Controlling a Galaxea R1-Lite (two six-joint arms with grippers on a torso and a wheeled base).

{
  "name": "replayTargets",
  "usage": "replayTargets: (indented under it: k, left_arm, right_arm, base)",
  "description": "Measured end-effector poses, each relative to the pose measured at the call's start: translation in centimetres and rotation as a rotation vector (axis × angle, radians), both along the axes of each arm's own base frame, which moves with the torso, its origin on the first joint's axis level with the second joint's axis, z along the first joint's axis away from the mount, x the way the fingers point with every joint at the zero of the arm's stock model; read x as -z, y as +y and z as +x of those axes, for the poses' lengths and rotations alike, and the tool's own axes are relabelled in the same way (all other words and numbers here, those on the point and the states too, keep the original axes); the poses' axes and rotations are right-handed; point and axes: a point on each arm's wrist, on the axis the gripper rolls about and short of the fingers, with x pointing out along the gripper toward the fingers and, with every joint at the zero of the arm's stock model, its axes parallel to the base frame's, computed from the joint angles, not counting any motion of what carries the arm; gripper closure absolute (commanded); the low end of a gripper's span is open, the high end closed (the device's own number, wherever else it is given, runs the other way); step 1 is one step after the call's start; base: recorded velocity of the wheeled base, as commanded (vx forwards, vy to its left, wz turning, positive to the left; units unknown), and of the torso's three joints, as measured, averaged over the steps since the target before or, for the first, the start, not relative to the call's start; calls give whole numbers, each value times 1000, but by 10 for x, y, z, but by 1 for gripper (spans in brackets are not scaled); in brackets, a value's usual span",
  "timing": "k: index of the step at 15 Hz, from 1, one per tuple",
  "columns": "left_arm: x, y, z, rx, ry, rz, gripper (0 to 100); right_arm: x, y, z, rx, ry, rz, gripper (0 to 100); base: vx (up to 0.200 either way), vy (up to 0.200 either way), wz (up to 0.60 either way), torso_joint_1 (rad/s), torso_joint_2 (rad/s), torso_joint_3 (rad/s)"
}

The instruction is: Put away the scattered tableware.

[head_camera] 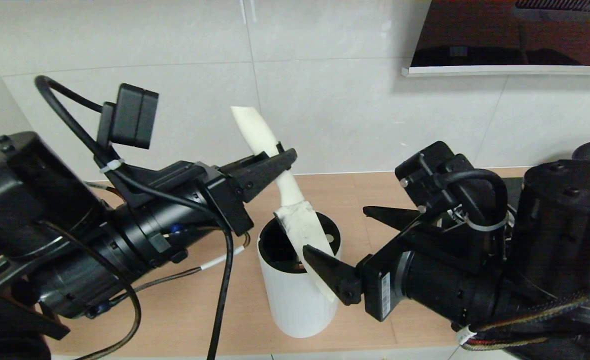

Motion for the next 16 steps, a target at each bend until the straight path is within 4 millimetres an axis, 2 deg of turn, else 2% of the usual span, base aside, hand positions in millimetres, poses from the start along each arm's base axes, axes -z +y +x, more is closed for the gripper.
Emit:
replayTargets:
  k: [3, 5, 13, 16]
  left_arm:
    - [-14, 12, 1, -95, -218, 65, 100]
    - [-15, 15, 0, -130, -300, 104, 100]
    - [-7, 18, -2, -151, -315, 155, 100]
    - [-5, 19, 1, -235, -287, 150, 100]
  right_arm:
    - [-7, -12, 9, 51, -23, 10, 0]
    - [-9, -17, 13, 70, -28, 13, 0]
    - [-8, -19, 15, 81, -29, 12, 0]
    - [-8, -19, 15, 81, -28, 10, 0]
  base:
    - [0, 0, 0, 0, 0, 0]
    - [0, 0, 0, 0, 0, 0]
    - [0, 0, 0, 0, 0, 0]
    - [0, 0, 0, 0, 0, 0]
